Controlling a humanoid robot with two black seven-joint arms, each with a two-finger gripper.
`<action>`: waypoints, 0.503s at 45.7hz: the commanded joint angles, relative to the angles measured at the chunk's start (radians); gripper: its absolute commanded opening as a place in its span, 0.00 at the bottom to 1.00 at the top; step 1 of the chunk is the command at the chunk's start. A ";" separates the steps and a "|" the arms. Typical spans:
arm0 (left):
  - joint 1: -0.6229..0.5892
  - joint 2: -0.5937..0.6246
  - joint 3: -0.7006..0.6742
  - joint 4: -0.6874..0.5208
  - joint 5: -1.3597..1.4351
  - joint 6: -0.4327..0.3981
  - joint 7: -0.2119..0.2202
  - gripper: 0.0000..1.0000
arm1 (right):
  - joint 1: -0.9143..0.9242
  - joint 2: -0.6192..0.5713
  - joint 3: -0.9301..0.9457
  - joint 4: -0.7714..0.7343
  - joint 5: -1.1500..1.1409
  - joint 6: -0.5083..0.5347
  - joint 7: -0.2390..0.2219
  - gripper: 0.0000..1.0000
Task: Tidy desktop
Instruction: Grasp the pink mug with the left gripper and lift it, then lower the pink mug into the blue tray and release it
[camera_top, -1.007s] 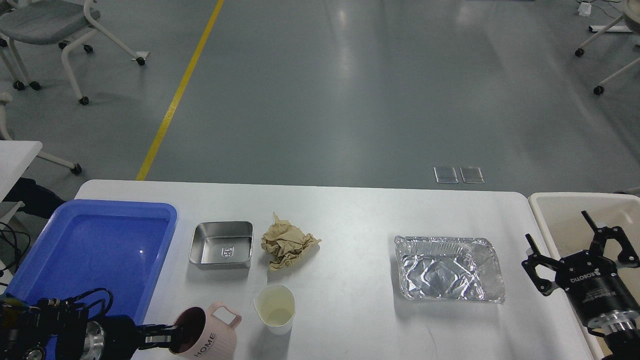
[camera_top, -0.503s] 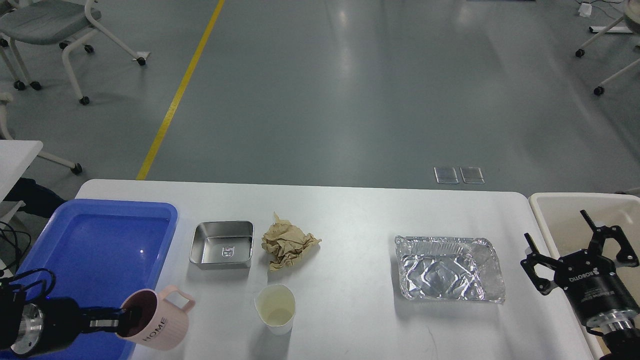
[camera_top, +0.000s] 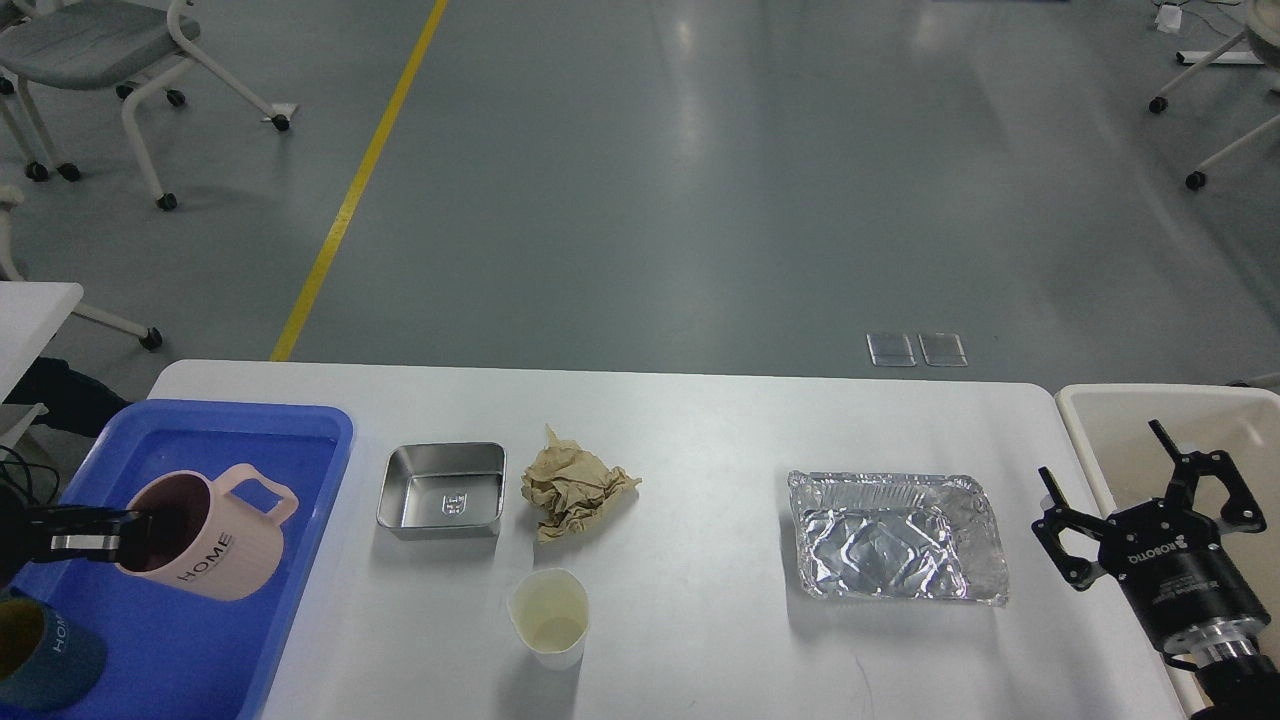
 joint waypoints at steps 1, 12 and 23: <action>0.000 0.058 0.003 0.000 0.000 -0.001 -0.004 0.00 | 0.002 0.000 -0.002 0.000 0.000 0.000 0.000 1.00; 0.017 0.048 0.109 0.062 0.000 0.061 0.004 0.00 | -0.001 -0.001 -0.002 0.000 0.000 0.001 0.000 1.00; 0.017 -0.013 0.204 0.115 -0.003 0.123 0.004 0.00 | -0.001 -0.001 -0.002 0.000 0.000 0.003 0.000 1.00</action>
